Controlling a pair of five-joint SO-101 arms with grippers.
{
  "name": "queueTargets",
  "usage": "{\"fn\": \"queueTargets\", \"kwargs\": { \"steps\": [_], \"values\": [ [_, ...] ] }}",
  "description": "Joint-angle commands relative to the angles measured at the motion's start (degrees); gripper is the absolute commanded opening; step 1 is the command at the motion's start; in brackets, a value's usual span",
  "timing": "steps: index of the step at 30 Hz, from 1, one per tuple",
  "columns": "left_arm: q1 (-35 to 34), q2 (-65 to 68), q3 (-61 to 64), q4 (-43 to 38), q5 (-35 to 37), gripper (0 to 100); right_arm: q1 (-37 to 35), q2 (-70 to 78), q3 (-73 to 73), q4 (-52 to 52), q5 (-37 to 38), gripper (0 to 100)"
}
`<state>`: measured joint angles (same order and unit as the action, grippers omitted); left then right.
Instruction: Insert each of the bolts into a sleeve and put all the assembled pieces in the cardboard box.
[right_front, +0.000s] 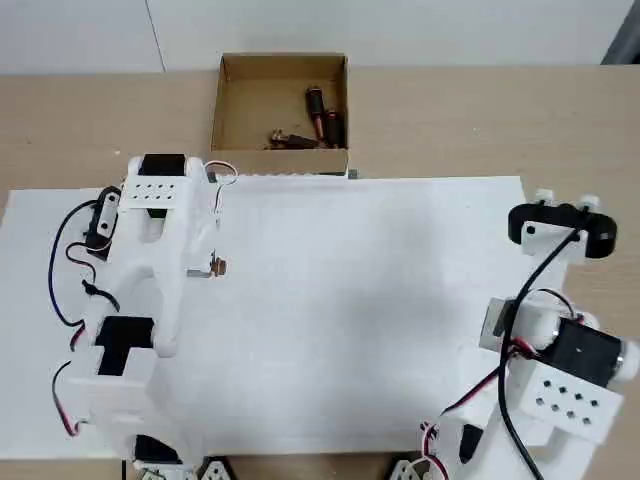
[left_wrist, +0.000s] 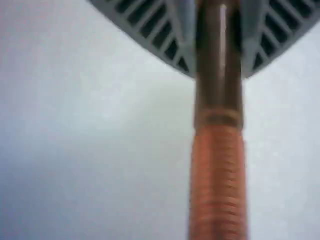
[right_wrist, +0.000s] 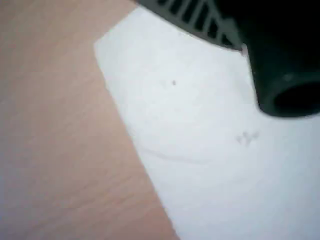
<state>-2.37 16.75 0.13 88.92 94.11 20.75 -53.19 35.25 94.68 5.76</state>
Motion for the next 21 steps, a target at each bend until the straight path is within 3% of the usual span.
{"fn": "queueTargets", "kwargs": {
  "steps": [1,6,14,21],
  "values": [
    [-0.9,-4.2,-2.4,-0.7,0.1,0,0.4,-0.8,-0.3,-1.0,-0.8,0.3],
    [-1.1,-4.3,-2.5,-0.7,-0.3,0,0.4,-0.8,-0.3,-1.0,-0.8,0.3],
    [-1.3,-4.2,-4.8,-0.7,-9.8,1,0.4,-0.8,-0.3,-1.0,-0.8,0.3],
    [-1.3,-4.2,-5.1,-0.3,-12.1,15,0.4,-0.8,-0.3,-1.0,-0.8,0.3]
  ]
}}
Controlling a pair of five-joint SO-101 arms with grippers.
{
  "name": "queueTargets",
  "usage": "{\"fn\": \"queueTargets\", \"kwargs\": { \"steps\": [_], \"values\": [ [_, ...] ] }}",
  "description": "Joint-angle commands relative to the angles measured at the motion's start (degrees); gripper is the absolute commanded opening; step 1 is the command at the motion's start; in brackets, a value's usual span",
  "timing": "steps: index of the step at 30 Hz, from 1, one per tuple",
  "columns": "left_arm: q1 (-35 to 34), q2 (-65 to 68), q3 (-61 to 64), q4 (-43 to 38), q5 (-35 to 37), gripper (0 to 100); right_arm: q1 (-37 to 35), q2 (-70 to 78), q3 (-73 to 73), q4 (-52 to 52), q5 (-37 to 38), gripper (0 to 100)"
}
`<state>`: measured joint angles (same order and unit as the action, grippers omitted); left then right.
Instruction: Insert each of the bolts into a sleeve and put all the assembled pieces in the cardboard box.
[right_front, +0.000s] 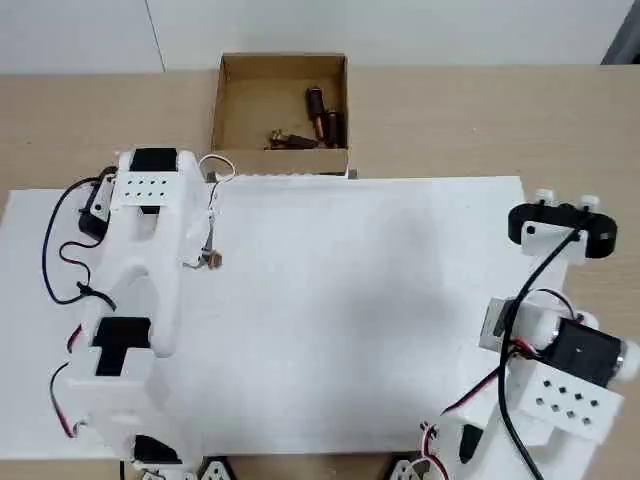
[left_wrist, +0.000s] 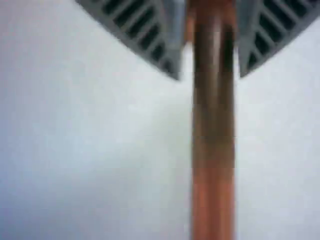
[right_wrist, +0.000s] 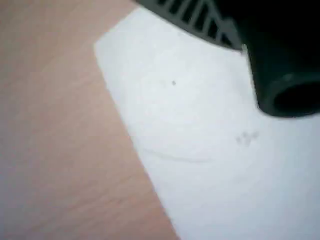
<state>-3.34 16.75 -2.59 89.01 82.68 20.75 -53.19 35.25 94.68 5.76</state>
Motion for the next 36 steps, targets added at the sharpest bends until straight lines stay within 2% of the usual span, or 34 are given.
{"fn": "queueTargets", "kwargs": {
  "steps": [1,4,10,12,14,18,23,30,36],
  "values": [
    [-0.3,-4.2,-2.3,-0.4,-0.7,17,0.4,-0.8,-0.3,-1.0,-0.8,0.3],
    [0.0,-4.2,-2.3,-0.4,-0.7,20,0.4,-0.8,-0.3,-1.0,-0.8,0.3],
    [-0.4,-4.4,-2.5,-0.3,-0.9,20,0.1,-0.8,-0.3,-1.0,-0.8,0.3],
    [-0.4,-4.4,-3.6,1.0,-3.1,20,0.0,-0.8,-0.4,-1.3,-0.8,0.3],
    [-0.2,-4.3,-5.6,2.5,-9.3,20,0.0,-0.8,-0.6,-1.5,-0.7,0.3],
    [-0.2,-4.3,-12.1,6.6,-26.5,20,-1.6,-0.8,-0.6,-2.2,-0.4,0.3],
    [-0.2,-4.3,-19.4,10.9,-43.6,20,-8.1,-0.8,-0.6,-3.0,-0.8,0.4],
    [-1.0,-3.9,-19.8,11.3,-61.3,20,-15.0,-0.8,-0.6,-8.3,-0.8,0.4],
    [-2.4,-3.9,-19.8,11.3,-70.4,20,-16.6,-0.3,-0.5,-9.1,-0.7,0.4]
  ]
}}
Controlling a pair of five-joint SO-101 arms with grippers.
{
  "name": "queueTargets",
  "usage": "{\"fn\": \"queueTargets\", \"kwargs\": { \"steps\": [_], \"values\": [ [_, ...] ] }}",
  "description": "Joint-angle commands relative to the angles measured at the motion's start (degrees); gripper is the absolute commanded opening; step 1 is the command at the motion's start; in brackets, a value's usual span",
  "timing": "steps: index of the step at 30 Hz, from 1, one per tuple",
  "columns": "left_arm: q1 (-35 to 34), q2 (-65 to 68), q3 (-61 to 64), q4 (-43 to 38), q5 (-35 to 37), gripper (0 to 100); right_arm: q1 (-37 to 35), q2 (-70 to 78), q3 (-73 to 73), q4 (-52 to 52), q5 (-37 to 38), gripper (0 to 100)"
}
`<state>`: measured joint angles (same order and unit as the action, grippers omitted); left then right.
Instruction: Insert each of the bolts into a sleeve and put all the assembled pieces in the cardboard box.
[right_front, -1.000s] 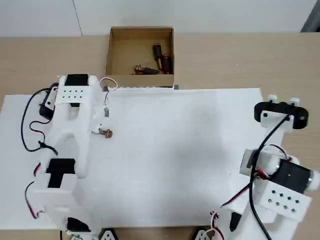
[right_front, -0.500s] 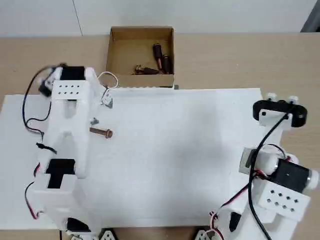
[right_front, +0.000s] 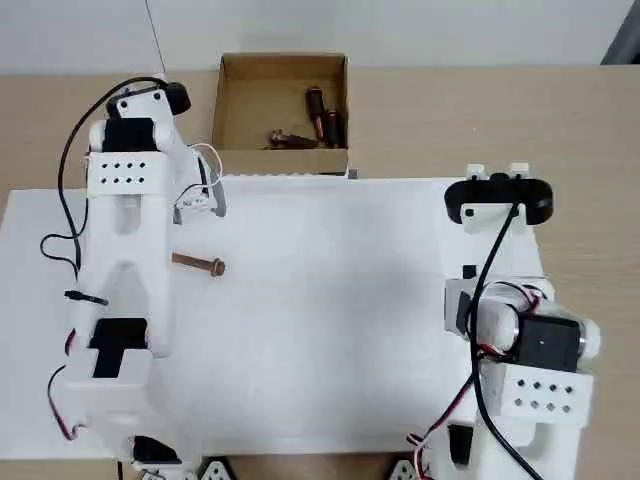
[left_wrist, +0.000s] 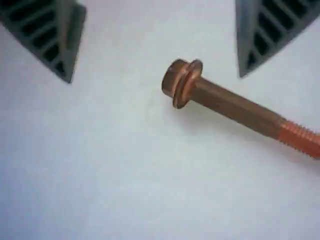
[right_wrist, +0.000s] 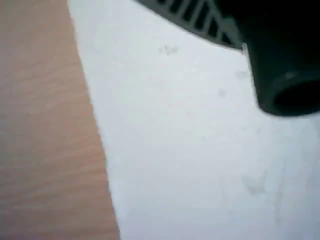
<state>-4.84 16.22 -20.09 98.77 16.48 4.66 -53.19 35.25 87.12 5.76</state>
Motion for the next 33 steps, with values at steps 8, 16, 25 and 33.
{"fn": "queueTargets", "kwargs": {
  "steps": [8,16,25,33],
  "values": [
    [-4.7,-3.3,-2.3,1.6,-32.6,20,-0.4,-0.3,-0.3,-1.5,-0.4,0.4],
    [-4.3,-3.2,-2.3,1.6,-59.2,20,-0.3,-0.3,-0.2,-1.4,-0.4,0.4],
    [-3.2,-3.1,3.6,1.6,-76.2,21,-0.5,-0.2,1.5,-2.2,0.1,0.4],
    [-0.3,-3.1,6.5,1.1,-86.9,21,-0.5,-0.3,3.3,-2.2,2.4,0.3]
  ]
}}
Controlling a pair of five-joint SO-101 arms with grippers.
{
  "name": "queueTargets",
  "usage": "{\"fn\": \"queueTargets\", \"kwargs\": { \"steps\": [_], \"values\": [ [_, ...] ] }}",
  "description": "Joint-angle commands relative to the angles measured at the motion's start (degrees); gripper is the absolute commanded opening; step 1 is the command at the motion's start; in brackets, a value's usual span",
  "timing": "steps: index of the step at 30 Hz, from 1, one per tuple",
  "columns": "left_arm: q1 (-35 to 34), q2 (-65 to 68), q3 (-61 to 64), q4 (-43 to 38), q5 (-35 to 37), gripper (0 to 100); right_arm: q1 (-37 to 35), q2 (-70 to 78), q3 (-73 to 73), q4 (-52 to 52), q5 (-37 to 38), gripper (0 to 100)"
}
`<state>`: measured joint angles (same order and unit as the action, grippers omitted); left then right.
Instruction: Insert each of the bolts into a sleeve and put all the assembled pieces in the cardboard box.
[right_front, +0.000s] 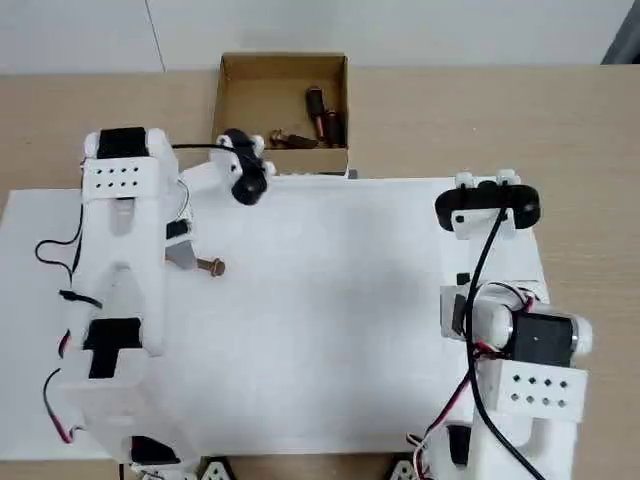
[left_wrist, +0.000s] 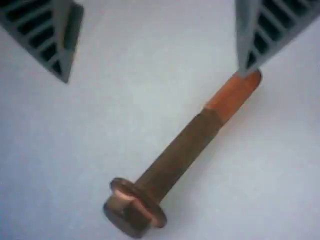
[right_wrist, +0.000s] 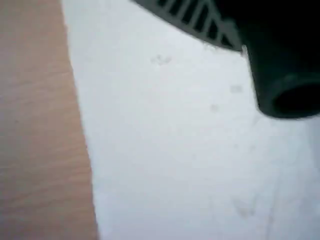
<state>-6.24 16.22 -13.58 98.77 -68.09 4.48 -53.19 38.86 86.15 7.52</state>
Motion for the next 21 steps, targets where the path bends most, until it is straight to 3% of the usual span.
{"fn": "queueTargets", "kwargs": {
  "steps": [1,12,21],
  "values": [
    [1.5,-3.1,0.0,0.8,-3.1,21,-0.3,-0.3,-0.3,-1.1,0.5,0.3],
    [2.7,2.5,-0.4,0.4,-8.8,21,-0.3,-0.3,-0.3,-0.8,0.6,0.3],
    [2.7,6.8,-0.4,-4.7,-9.1,21,-0.3,-0.3,-0.3,-0.8,0.7,0.3]
  ]
}}
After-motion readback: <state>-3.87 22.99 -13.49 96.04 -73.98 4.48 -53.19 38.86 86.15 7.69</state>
